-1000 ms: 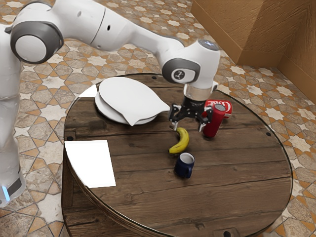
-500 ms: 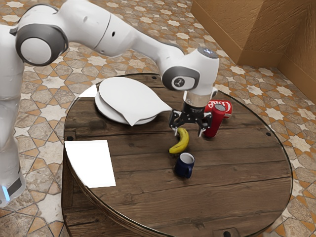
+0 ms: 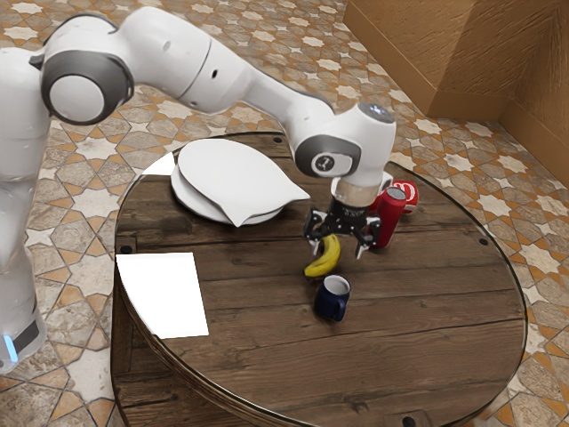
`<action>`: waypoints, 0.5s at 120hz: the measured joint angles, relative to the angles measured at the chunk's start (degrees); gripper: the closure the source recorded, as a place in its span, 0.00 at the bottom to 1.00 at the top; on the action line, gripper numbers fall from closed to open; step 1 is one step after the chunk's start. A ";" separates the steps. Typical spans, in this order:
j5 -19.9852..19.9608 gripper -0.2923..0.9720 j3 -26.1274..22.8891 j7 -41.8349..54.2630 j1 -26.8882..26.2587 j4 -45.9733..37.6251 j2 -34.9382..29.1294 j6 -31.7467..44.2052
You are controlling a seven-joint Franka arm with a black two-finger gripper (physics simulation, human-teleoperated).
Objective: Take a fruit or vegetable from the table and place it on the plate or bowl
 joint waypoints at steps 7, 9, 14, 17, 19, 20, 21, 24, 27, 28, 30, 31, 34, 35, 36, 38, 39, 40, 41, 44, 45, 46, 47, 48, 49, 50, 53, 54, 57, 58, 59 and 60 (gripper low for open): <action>0.01 0.23 0.00 0.31 0.03 0.00 0.08 0.02; 0.01 0.23 0.00 0.39 0.03 0.00 0.09 0.03; 0.01 0.23 0.00 0.59 0.06 0.00 0.11 0.02; 0.01 0.23 0.00 0.70 0.07 0.00 0.11 0.02; 0.01 0.23 0.00 0.77 0.07 0.00 0.14 0.02; 0.01 0.23 0.00 0.81 0.08 0.00 0.15 0.02; 0.01 0.23 0.00 0.84 0.08 0.00 0.16 0.02; 0.02 0.23 0.00 0.95 0.08 0.00 0.18 0.01; 0.02 0.23 0.00 1.05 0.08 0.03 0.35 0.00; 0.02 0.23 0.00 1.08 0.08 0.04 0.42 -0.01; 0.02 0.23 0.00 1.14 0.08 0.04 0.56 -0.01; 0.02 0.23 0.00 1.17 0.08 0.05 0.63 -0.02; 0.02 0.23 0.00 1.26 0.08 0.06 0.78 -0.01; 0.02 0.23 0.00 1.29 0.08 0.07 0.82 -0.01; 0.02 0.23 0.00 1.32 0.08 0.07 0.86 -0.01; 0.02 0.23 0.00 1.37 0.08 0.07 0.92 -0.01; 0.02 0.23 0.00 1.40 0.08 0.08 0.95 -0.01; 0.02 0.23 0.00 1.43 0.08 0.08 0.96 -0.01; 0.02 0.23 0.00 1.45 0.08 0.08 0.98 -0.01; 0.02 0.24 0.00 1.54 0.08 0.08 1.00 -0.01; 0.02 0.24 0.00 1.57 0.08 0.09 1.01 -0.01; 0.02 0.24 0.00 1.59 0.08 0.09 1.02 -0.01; 0.02 0.25 0.00 1.62 0.08 0.09 1.03 -0.01; 0.02 0.25 0.00 1.65 0.08 0.09 1.03 -0.01; 0.02 0.26 0.00 1.67 0.08 0.09 1.04 -0.01; 0.02 0.26 0.00 1.71 0.08 0.09 1.04 -0.01; 0.02 0.29 0.00 1.83 0.08 0.09 1.06 -0.02; 0.02 0.30 0.00 1.87 0.08 0.09 1.05 -0.02; 0.02 0.33 0.00 2.01 0.08 0.09 1.06 -0.04; 0.02 0.34 0.00 2.06 0.08 0.08 1.06 -0.04; 0.02 0.35 0.00 2.11 0.08 0.07 1.07 -0.04; 0.02 0.36 0.00 2.16 0.08 0.06 1.07 -0.05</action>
